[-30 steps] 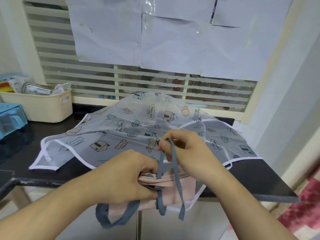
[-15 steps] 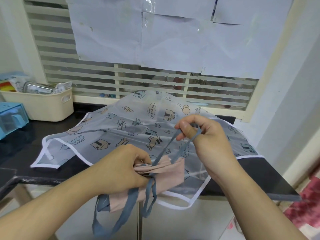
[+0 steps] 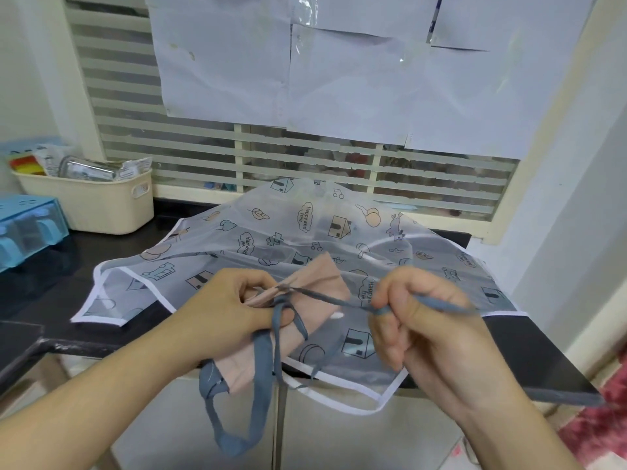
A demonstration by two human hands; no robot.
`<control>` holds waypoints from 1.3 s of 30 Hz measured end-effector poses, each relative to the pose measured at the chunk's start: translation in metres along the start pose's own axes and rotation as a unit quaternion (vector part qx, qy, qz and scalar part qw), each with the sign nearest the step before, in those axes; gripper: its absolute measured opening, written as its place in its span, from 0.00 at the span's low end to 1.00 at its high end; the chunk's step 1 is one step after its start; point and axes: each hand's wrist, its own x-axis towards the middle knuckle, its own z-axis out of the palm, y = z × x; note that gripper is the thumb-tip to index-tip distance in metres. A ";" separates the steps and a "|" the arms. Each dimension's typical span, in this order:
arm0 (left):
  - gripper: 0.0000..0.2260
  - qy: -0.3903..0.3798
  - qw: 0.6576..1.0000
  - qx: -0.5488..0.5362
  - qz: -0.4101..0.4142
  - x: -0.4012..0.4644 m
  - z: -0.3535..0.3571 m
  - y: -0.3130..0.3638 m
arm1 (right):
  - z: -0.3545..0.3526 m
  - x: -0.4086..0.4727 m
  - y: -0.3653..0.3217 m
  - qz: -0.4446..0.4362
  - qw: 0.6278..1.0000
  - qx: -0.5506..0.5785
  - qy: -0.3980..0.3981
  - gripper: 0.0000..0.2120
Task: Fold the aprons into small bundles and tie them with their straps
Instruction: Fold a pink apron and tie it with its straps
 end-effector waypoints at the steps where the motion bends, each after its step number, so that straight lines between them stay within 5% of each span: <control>1: 0.10 0.015 0.999 -0.044 -0.006 0.000 -0.003 0.001 | -0.004 -0.006 0.008 0.020 1.000 0.003 0.017 0.16; 7: 0.32 -0.078 0.970 -0.230 0.004 0.001 -0.006 -0.004 | -0.013 -0.026 0.060 0.164 0.973 0.008 0.159 0.04; 12: 0.09 -0.245 0.955 -0.160 0.057 -0.010 0.014 0.004 | -0.005 -0.005 0.054 0.183 0.972 -0.063 0.131 0.09; 19: 0.09 -0.315 0.944 0.078 0.058 -0.011 0.021 0.012 | 0.001 0.035 0.020 0.169 0.953 -0.244 0.053 0.03; 28: 0.12 -0.172 0.980 0.099 -0.004 0.007 0.020 0.002 | 0.033 0.033 0.016 0.062 0.950 -0.306 0.012 0.06; 34: 0.07 -0.090 0.994 0.020 -0.058 0.029 0.019 -0.004 | 0.026 0.033 0.038 -0.152 0.802 -0.576 0.040 0.14; 36: 0.08 -0.062 0.995 -0.004 -0.072 0.034 0.021 -0.006 | 0.022 0.036 0.046 -0.148 0.812 -0.561 0.067 0.14; 39: 0.11 -0.016 0.996 -0.045 -0.072 0.036 0.026 -0.007 | 0.015 0.040 0.055 -0.070 0.876 -0.467 0.100 0.16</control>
